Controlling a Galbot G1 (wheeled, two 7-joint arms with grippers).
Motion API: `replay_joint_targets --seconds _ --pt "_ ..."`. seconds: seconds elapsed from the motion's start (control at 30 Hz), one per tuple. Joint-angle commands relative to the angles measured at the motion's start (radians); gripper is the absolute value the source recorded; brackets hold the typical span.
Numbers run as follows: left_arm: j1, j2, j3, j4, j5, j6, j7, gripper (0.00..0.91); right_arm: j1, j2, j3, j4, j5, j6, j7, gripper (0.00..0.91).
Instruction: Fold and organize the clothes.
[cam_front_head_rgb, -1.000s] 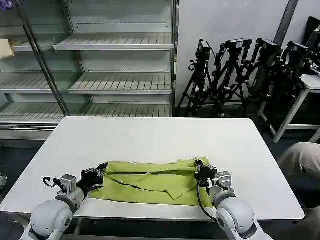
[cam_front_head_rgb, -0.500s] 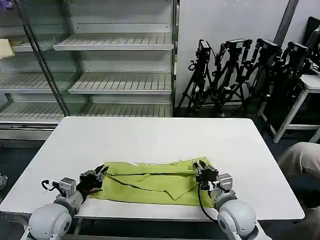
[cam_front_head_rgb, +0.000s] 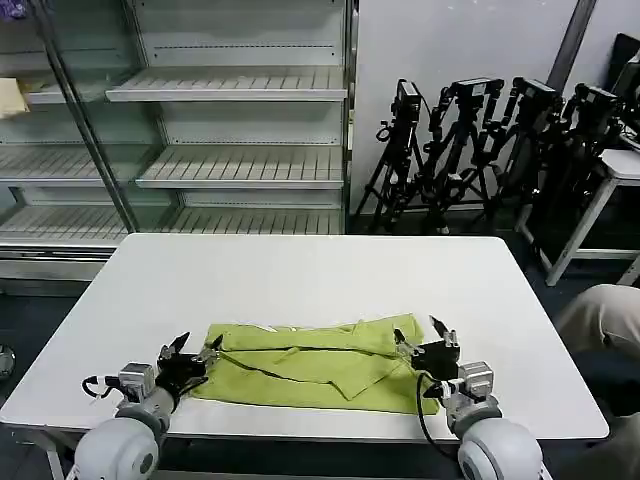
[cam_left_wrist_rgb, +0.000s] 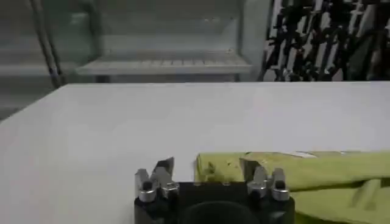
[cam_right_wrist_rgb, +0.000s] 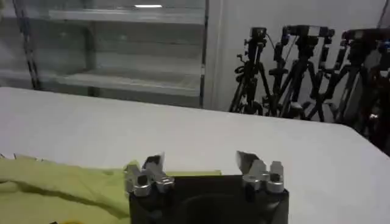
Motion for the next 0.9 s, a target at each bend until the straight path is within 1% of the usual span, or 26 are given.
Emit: replay_joint_targets --seconds 0.03,0.13,0.17,0.23,0.27,0.6,0.9 --pt "-0.005 -0.061 0.027 0.032 -0.133 -0.003 -0.155 0.907 -0.076 0.000 0.047 0.048 -0.019 0.028 -0.006 0.907" --pt "-0.023 -0.071 0.032 0.056 -0.141 0.002 -0.158 0.907 -0.076 0.005 0.043 0.048 -0.023 0.030 -0.006 0.907" --pt "-0.029 -0.075 0.034 0.064 -0.145 0.006 -0.158 0.877 -0.076 0.005 0.042 0.048 -0.024 0.031 -0.006 0.907" --pt "-0.031 -0.082 0.038 0.071 -0.159 0.012 -0.157 0.202 -0.074 0.006 0.041 0.044 -0.029 0.034 -0.005 0.907" --pt "-0.030 -0.086 0.041 0.073 -0.159 0.014 -0.158 0.010 -0.073 0.006 0.040 0.044 -0.029 0.034 -0.005 0.907" --pt "-0.007 -0.098 0.053 0.047 -0.167 0.016 -0.146 0.020 -0.066 0.011 0.034 0.029 -0.032 0.039 -0.004 0.907" --pt "-0.011 -0.091 0.044 0.047 -0.161 0.016 -0.139 0.020 -0.067 0.019 0.020 0.014 -0.043 0.046 -0.005 0.907"
